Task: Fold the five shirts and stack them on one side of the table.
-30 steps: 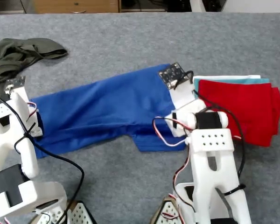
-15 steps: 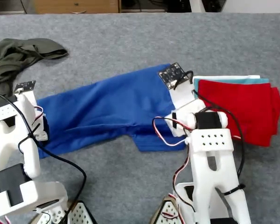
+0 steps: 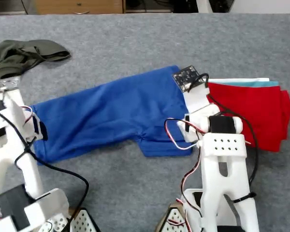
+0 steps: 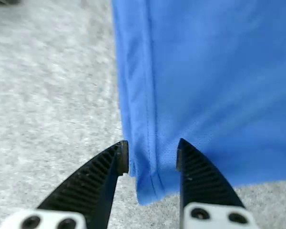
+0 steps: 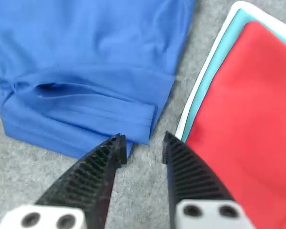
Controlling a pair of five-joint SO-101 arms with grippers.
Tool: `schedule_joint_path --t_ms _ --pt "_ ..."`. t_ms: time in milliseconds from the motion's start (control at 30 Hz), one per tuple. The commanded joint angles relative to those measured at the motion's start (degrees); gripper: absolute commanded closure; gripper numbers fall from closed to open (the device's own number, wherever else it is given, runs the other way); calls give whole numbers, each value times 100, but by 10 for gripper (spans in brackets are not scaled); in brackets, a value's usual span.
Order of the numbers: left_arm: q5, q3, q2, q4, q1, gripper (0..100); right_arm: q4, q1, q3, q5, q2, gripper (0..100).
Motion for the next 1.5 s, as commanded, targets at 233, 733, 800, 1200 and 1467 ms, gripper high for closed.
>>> schedule_joint_path --t_ms 233,733,800,1200,1467 --pt "1301 -949 -330 53 -484 917 -158 -409 -1024 70 48 966" --pt "2251 -1943 2703 -905 765 982 -158 -1411 -3292 -615 4330 995" --pt "2259 -1855 2853 -1125 765 982 -53 -1464 -3231 -598 4347 995" --pt "2382 -1776 2967 -1741 325 982 -457 -1710 -2589 -607 4734 995" --pt "2374 -2242 3336 -1697 237 982 -229 -1719 -2510 -554 4488 995"
